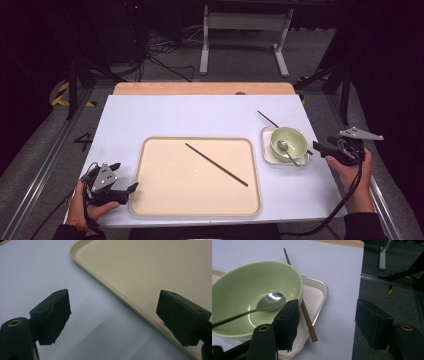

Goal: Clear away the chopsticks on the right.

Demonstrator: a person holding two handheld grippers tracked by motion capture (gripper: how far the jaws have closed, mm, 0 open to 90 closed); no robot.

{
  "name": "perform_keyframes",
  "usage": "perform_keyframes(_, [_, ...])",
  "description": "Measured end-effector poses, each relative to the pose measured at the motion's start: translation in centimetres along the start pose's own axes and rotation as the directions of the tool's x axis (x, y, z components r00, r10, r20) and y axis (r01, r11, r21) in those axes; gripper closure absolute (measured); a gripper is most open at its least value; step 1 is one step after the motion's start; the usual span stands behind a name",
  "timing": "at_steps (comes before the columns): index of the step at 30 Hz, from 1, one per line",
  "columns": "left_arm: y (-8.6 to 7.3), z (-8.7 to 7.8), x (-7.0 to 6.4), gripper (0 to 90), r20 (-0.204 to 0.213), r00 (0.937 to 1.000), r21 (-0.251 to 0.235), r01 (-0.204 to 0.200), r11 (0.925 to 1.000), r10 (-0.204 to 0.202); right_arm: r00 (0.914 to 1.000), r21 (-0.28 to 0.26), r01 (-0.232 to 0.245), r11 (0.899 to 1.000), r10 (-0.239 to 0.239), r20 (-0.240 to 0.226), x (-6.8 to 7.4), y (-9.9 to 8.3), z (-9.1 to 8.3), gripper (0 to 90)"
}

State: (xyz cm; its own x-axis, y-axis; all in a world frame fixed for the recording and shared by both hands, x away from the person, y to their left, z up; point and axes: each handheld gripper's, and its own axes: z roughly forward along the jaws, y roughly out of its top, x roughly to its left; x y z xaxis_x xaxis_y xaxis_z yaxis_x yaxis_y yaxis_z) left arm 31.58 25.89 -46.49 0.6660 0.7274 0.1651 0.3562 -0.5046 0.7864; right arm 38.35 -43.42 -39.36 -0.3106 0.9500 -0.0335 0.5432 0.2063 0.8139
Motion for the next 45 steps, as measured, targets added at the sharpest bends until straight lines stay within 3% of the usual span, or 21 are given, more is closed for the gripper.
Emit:
perform_keyframes(3, [0.0,0.0,0.0,13.2,0.001,1.0000,0.000,-0.002,1.0000,0.002,0.9991,0.035,-0.020,0.999,0.021,-0.037,-0.3,-0.6,1.2,38.8])
perform_keyframes(10, [-0.1,0.0,0.0,13.2,0.004,1.0000,-0.008,0.002,1.0000,-0.002,0.9974,0.087,-0.028,0.996,0.033,-0.064,-0.5,-1.3,2.6,39.6])
perform_keyframes(14, [0.0,0.0,0.0,13.3,0.003,1.0000,-0.002,-0.005,1.0000,0.005,0.9973,0.101,-0.011,0.995,0.018,-0.070,-0.4,-1.3,3.7,45.1])
perform_keyframes(16, [0.0,0.0,0.0,13.2,0.003,1.0000,-0.006,-0.001,1.0000,0.001,0.9936,0.127,-0.024,0.992,0.037,-0.106,-0.7,-1.4,4.9,49.8])
perform_keyframes(19, [0.0,0.2,0.1,13.3,0.003,1.0000,-0.004,0.002,1.0000,-0.002,0.9916,0.151,-0.017,0.988,0.036,-0.124,-0.7,-1.6,5.6,55.7])
perform_keyframes(20, [0.0,0.2,0.1,13.4,0.003,1.0000,-0.004,0.002,1.0000,-0.002,0.9916,0.151,-0.017,0.988,0.036,-0.124,-0.7,-1.6,5.6,55.7])
perform_keyframes(25, [0.2,0.6,0.5,13.3,0.015,0.9999,-0.004,0.008,1.0000,-0.007,0.9846,0.148,-0.025,0.989,0.050,-0.167,-0.9,-1.9,6.0,72.4])
perform_keyframes(30, [-0.1,0.5,0.6,13.3,0.018,0.9998,-0.007,0.008,0.9999,-0.008,0.9875,0.145,-0.006,0.989,0.029,-0.155,-0.7,-1.8,5.8,73.6])
perform_keyframes(33, [0.0,0.3,0.6,13.3,0.010,0.9999,-0.017,0.011,0.9998,-0.011,0.9870,0.125,-0.033,0.992,0.052,-0.152,-0.7,-1.7,5.4,76.0])
perform_keyframes(36, [0.2,0.2,0.6,13.8,-0.004,1.0000,-0.033,0.008,0.9994,-0.009,0.9873,0.120,-0.023,0.993,0.041,-0.154,-0.6,-1.8,4.9,83.0])
perform_keyframes(41, [0.2,0.1,0.8,13.6,-0.012,0.9999,-0.041,0.011,0.9991,-0.012,0.9826,0.111,-0.031,0.993,0.050,-0.179,-0.9,-2.0,4.5,84.5])
perform_keyframes(45, [0.2,0.1,0.9,13.5,-0.009,0.9998,-0.043,0.017,0.9989,-0.017,0.9840,0.108,-0.030,0.994,0.049,-0.171,-0.8,-2.0,4.3,84.7])
